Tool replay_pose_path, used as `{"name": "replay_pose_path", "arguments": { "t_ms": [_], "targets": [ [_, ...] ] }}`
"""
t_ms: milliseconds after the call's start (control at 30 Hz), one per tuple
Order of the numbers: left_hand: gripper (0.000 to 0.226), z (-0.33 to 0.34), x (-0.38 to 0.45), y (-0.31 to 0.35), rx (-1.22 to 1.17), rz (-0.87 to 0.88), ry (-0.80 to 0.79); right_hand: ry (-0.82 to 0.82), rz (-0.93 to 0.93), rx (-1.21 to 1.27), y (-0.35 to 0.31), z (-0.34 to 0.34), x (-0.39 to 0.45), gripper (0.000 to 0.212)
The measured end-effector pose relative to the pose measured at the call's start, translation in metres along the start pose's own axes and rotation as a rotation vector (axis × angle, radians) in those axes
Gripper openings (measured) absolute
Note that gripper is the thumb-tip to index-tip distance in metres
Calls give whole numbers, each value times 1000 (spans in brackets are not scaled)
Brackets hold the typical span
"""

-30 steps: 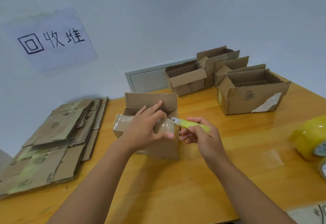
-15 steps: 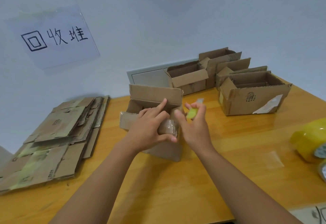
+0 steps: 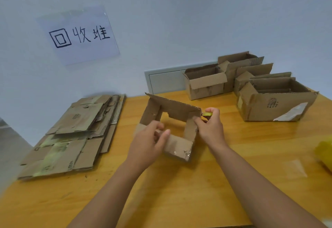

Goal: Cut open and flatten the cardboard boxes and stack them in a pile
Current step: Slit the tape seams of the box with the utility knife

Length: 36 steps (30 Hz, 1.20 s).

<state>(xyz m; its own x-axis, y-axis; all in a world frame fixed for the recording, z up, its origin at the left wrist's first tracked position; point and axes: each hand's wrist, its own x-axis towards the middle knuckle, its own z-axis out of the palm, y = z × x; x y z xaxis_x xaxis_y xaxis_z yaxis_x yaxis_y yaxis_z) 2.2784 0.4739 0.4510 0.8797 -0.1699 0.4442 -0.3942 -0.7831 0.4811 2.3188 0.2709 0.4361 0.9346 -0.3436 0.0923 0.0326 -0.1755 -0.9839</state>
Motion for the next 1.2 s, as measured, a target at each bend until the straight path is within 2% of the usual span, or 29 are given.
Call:
{"name": "replay_pose_path", "arguments": {
  "t_ms": [67, 167, 267, 333, 467, 533, 567, 733, 867, 933, 1100, 1200],
  "targets": [
    [32, -8, 10, -3, 69, -135, 84, -8, -73, -3, -7, 4, -4, 39],
    [64, -26, 27, -12, 209, -317, 74, -36, -135, 16, -20, 8, -7, 40],
    [88, -42, 37, -21, 163, -491, -39, -39, -174, 29, -27, 11, -7, 40],
    [78, -48, 39, -29, 67, -536, -44, -49, -181, 33, -30, 14, -8, 40],
    [37, -52, 34, -43, 104, -514, 11, -28, -201, 24, -35, 20, -8, 39],
    [14, -53, 30, -46, 102, -503, 54, 7, -225, -52, -38, 25, -8, 41],
    [10, -55, 28, -45, 93, -496, 77, 10, -238, -114, -38, 27, -9, 43],
    [8, -66, 22, -38, 129, -442, 222, -105, -260, -370, -44, 42, -21, 72],
    [6, -68, 17, -37, 135, -408, 273, -69, -210, -514, -43, 52, -22, 88],
    [16, -69, 14, -36, 124, -402, 277, -70, -184, -537, -46, 55, -23, 90],
    [29, -71, 11, -47, 136, -448, 212, -161, -192, -407, -63, 52, -35, 75],
    [59, -73, 11, -55, 158, -469, 190, -214, -216, -269, -71, 49, -44, 50]
  ]
}}
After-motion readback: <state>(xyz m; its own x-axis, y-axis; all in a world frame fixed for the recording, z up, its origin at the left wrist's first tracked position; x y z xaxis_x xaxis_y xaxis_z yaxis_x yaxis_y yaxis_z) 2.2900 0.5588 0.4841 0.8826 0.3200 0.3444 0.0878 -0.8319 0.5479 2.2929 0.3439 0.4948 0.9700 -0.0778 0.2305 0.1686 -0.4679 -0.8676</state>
